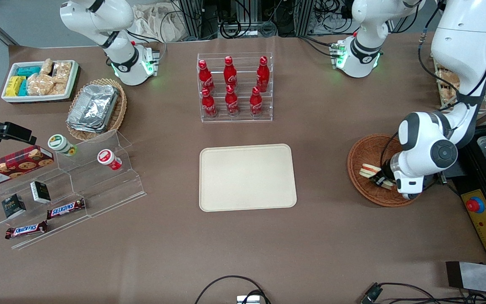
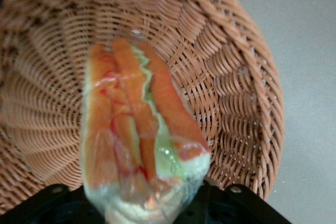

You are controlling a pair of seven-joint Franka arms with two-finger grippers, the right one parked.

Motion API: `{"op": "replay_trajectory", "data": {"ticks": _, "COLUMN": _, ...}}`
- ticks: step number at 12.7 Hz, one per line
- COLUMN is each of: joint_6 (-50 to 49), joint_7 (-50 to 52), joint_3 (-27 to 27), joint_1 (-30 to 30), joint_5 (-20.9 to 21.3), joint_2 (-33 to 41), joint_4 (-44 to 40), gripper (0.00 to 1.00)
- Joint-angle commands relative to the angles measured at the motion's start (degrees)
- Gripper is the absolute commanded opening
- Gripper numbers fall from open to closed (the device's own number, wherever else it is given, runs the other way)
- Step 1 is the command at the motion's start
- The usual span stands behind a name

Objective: Place sandwich from basket to tray
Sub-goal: 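Close the left gripper on the sandwich and lift it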

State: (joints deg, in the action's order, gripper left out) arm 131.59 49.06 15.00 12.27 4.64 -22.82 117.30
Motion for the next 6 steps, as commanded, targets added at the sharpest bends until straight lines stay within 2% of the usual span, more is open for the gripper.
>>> {"op": "replay_trajectory", "data": {"ticks": 1, "joint_6": -10.7, "joint_7": 0.5, "joint_3": 0.4, "joint_1": -0.6, "joint_5": 2.0, "joint_2": 4.2, "joint_4": -4.9, "gripper": 0.0}}
{"op": "replay_trajectory", "data": {"ticks": 3, "joint_6": -14.9, "joint_7": 1.2, "joint_3": 0.6, "joint_1": -0.9, "joint_5": 3.3, "joint_2": 5.0, "joint_4": -7.0, "gripper": 0.0}}
{"op": "replay_trajectory", "data": {"ticks": 6, "joint_6": -27.7, "joint_7": 0.4, "joint_3": 6.1, "joint_1": -0.9, "joint_5": 3.3, "joint_2": 5.9, "joint_4": -17.7, "gripper": 0.0}}
